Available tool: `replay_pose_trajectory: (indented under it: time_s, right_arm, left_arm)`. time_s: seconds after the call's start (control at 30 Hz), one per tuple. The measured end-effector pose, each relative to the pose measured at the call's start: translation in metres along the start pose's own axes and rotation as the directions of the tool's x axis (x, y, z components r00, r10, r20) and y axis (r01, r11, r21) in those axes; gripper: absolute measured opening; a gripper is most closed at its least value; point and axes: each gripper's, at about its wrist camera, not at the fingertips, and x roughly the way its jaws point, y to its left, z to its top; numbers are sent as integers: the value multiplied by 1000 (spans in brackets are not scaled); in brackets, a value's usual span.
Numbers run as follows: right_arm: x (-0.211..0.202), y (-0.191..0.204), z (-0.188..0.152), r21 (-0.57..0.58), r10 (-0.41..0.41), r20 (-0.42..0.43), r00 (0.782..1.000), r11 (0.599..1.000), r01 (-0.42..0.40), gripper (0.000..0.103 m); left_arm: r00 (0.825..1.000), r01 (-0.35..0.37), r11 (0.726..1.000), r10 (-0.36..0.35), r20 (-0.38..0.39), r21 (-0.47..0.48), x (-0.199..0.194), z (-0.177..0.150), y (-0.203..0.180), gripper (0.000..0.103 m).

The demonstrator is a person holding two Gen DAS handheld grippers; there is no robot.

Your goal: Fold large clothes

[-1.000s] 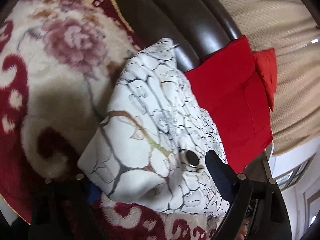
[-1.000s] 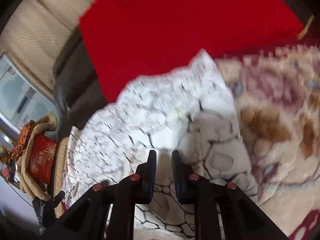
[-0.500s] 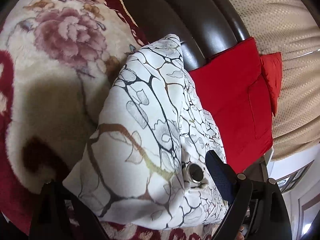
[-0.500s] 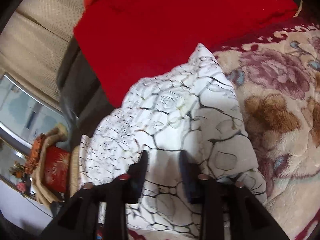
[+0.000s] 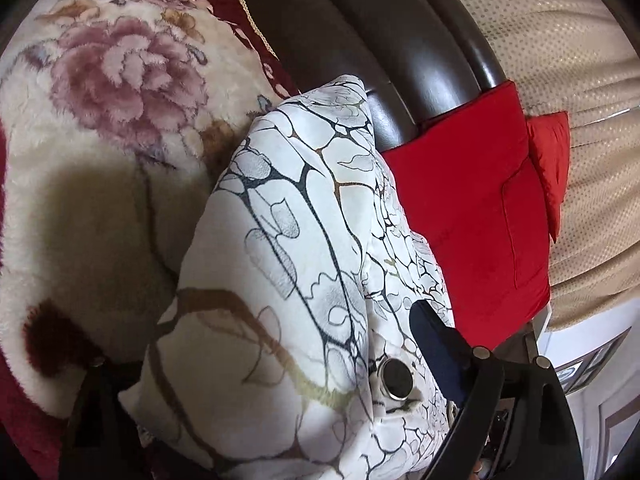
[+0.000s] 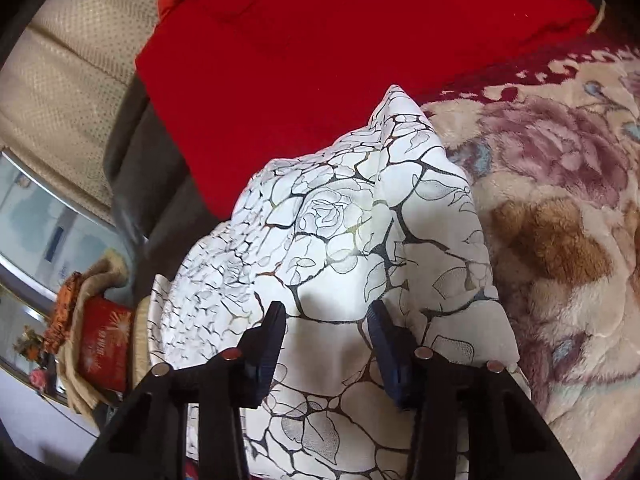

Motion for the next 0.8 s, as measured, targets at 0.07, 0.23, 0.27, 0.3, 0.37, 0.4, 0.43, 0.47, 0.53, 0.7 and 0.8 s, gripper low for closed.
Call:
replay_pose_trajectory:
  time_s: [0.07,0.23,0.27,0.3,0.37,0.4,0.43,0.47,0.53,0.7,0.8]
  right_arm:
    - [-4,-5,1,14,23,1,1000,1000,-23,47]
    - [-7,-5,-2,-20,17,-2,1000,1000,-17,47]
    - [-7,-5,-3,-24,15,-2,1000,1000,-15,47]
    - [-5,-4,-4,-26,14,-3,1000,1000,-14,47]
    - [-4,-4,-3,-18,17,-5,1000,1000,-17,47]
    - [-3,-4,-3,-12,21,-7,1000,1000,-21,47]
    - [-3,-5,-2,-5,25,-9,1000,1000,-25,47]
    - [-3,-6,-2,1,29,-10,1000,1000,-29,47]
    - [-3,-7,-1,5,36,-17,999,999,-36,47]
    - [-6,-10,-1,17,63,-41,997,998,-62,47]
    - [-8,-12,0,20,78,-52,996,997,-77,46]
  left_arm:
    - [1000,4,1000,-4,-1,9,0,1,-1,90]
    - [999,-35,998,34,22,50,0,3,-7,49]
    - [999,-31,998,30,23,52,-1,4,-7,49]
    - [999,-28,998,27,22,52,-1,4,-7,49]
    - [1000,-24,999,24,13,36,0,5,-5,60]
    - [1000,-11,1000,11,5,16,1,5,-2,73]
    - [1000,13,1000,-13,-6,-13,2,4,2,76]
    - [1000,22,999,-22,-8,-23,2,4,3,76]
    - [1000,1,1000,-1,-3,19,3,2,-1,74]
    - [1000,-24,997,24,-2,78,5,-2,-11,41]
    - [1000,-6,999,5,12,44,1,-3,-11,40]
